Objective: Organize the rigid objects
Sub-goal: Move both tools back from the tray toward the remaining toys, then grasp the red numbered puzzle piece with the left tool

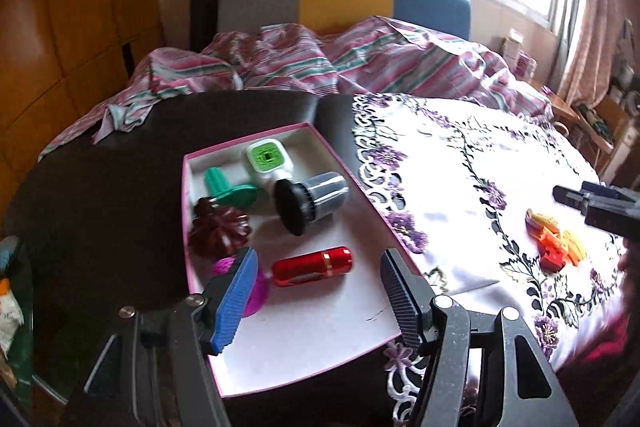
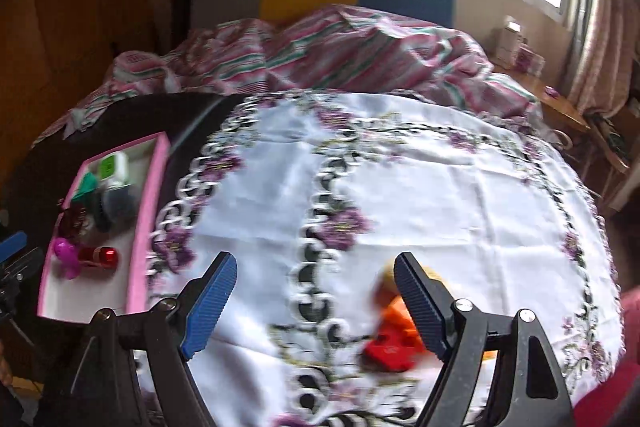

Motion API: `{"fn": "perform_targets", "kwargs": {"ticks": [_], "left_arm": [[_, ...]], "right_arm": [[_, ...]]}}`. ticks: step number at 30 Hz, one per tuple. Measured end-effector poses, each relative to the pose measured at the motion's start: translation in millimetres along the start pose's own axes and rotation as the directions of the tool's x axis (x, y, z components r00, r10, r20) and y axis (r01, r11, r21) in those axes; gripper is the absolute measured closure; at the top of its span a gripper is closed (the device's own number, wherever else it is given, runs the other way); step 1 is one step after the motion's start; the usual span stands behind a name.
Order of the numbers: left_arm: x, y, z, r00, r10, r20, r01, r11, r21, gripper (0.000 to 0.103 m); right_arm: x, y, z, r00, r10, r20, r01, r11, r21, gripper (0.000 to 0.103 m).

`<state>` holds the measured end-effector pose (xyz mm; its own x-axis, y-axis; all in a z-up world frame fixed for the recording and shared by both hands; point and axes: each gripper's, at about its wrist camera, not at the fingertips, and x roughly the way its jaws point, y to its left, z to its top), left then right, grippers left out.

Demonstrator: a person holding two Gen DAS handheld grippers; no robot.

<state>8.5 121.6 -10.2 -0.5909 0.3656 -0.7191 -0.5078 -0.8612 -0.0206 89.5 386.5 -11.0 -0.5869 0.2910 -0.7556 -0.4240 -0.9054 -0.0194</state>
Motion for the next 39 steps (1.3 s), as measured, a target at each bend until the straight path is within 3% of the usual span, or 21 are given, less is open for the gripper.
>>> {"fn": "perform_targets", "kwargs": {"ticks": [6,10,12,18,26,30,33,38,39], "left_arm": [[7,-24,4,0.999,-0.033,-0.014,0.034,0.998,0.054,0.038],[14,-41,6,0.999,-0.042,-0.034,0.045,0.995,0.092,0.038],[19,-50,6,0.998,-0.051,-0.044,0.056,0.991,0.12,0.038],[31,-83,6,0.994,-0.086,-0.068,0.098,0.976,0.195,0.038],[56,-124,11,0.977,-0.168,-0.134,0.196,0.95,0.241,0.038],[67,-154,14,0.955,-0.238,-0.178,0.281,0.919,0.277,0.038],[76,-181,12,0.921,-0.312,-0.231,0.373,0.878,0.299,0.038],[85,-229,3,0.888,-0.355,-0.293,0.448,0.814,0.37,0.039],[85,-239,0,0.873,-0.377,-0.31,0.477,0.795,0.376,0.039]], "right_arm": [[15,-84,-9,0.994,-0.104,-0.031,0.108,0.975,0.197,0.021],[25,-132,-27,0.989,-0.128,-0.071,0.145,0.917,0.37,0.021],[24,-147,-31,0.992,-0.1,-0.079,0.125,0.886,0.447,0.021],[18,-167,-37,0.997,-0.06,-0.057,0.082,0.831,0.551,0.021],[21,-173,-37,0.996,-0.061,-0.063,0.086,0.815,0.574,0.021],[21,-174,-36,0.997,-0.055,-0.061,0.08,0.813,0.577,0.021],[19,-177,-37,0.998,-0.047,-0.051,0.068,0.807,0.587,0.021],[21,-182,-39,0.998,-0.031,-0.056,0.059,0.789,0.612,0.021],[21,-183,-40,0.998,-0.022,-0.055,0.051,0.785,0.617,0.021]]}}
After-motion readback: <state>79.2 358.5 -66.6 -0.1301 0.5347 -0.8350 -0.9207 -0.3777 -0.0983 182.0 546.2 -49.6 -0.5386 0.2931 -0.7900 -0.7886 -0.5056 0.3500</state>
